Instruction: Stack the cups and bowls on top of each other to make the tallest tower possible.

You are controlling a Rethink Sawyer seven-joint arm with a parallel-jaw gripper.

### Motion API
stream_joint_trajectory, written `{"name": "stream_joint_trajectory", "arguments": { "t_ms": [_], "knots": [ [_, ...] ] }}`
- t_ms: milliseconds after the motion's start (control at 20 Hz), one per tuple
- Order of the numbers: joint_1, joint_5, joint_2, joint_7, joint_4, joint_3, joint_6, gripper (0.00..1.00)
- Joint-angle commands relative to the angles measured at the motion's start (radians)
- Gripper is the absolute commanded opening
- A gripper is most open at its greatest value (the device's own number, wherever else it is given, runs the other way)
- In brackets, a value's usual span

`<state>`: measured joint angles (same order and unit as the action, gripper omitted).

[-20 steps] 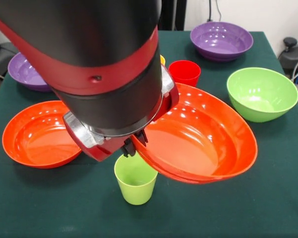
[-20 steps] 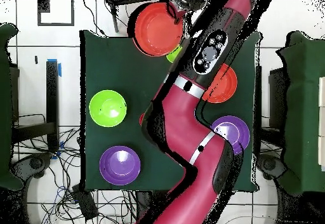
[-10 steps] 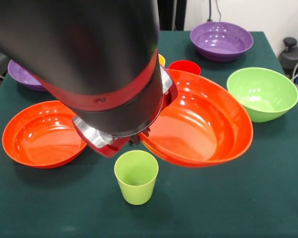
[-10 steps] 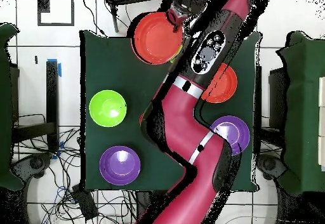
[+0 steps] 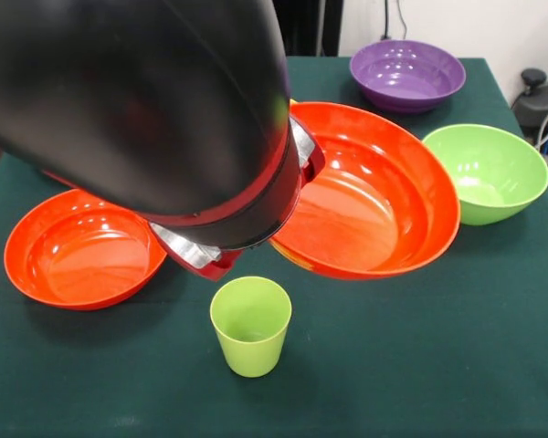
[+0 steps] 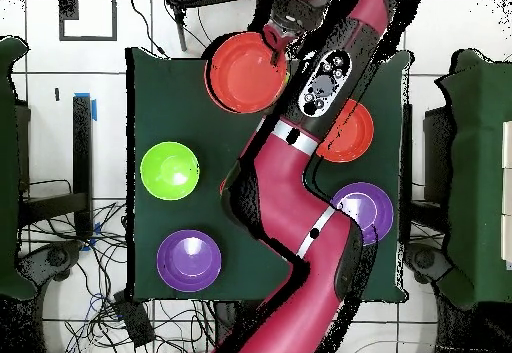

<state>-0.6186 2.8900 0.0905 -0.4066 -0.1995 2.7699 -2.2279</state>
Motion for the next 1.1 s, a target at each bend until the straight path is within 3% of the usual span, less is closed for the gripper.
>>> {"name": "stream_joint_trajectory", "arguments": {
  "t_ms": [50,1100],
  "knots": [
    [-0.008,0.091,-0.003,0.313,0.091,-0.054,-0.098,0.00],
    [-0.005,0.091,-0.011,0.412,0.080,-0.087,-0.110,0.00]
  ]
}}
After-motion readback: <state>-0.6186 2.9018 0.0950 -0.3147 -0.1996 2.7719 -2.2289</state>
